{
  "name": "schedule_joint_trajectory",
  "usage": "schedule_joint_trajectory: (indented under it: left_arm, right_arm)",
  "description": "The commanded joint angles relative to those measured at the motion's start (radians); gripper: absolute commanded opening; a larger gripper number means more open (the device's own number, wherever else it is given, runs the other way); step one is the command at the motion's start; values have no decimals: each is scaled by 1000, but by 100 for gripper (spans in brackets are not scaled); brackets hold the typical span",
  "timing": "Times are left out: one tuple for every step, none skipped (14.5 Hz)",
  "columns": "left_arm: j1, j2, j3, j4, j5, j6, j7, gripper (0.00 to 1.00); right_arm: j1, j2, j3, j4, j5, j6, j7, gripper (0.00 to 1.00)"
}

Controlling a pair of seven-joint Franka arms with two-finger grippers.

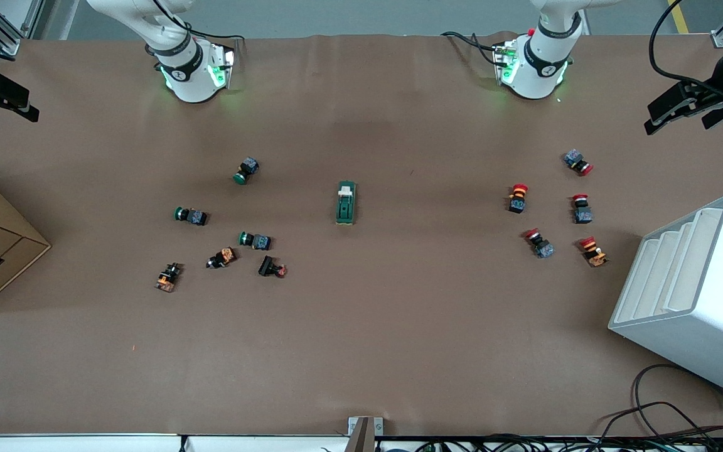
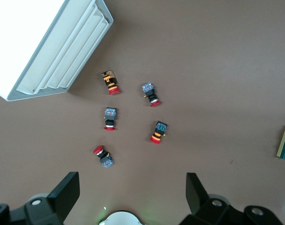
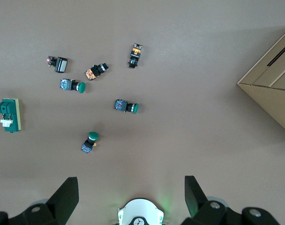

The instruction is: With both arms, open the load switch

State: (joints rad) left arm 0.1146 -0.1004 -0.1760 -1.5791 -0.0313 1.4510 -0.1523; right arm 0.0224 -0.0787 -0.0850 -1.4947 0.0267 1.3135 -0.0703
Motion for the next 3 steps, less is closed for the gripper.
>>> schedule_joint_trajectory:
  left_arm:
    - [-30, 22, 16, 31, -3, -6, 5, 100]
    - [-38, 22, 21, 31, 1, -6, 2, 100]
    - [-41, 22, 21, 31, 1, -6, -3, 100]
  right_arm:
    - [2, -39, -5, -47, 12, 26, -16, 100]
    - [2, -41, -6, -49, 7, 36, -16, 100]
    - [1, -42, -6, -55, 6, 46, -16, 100]
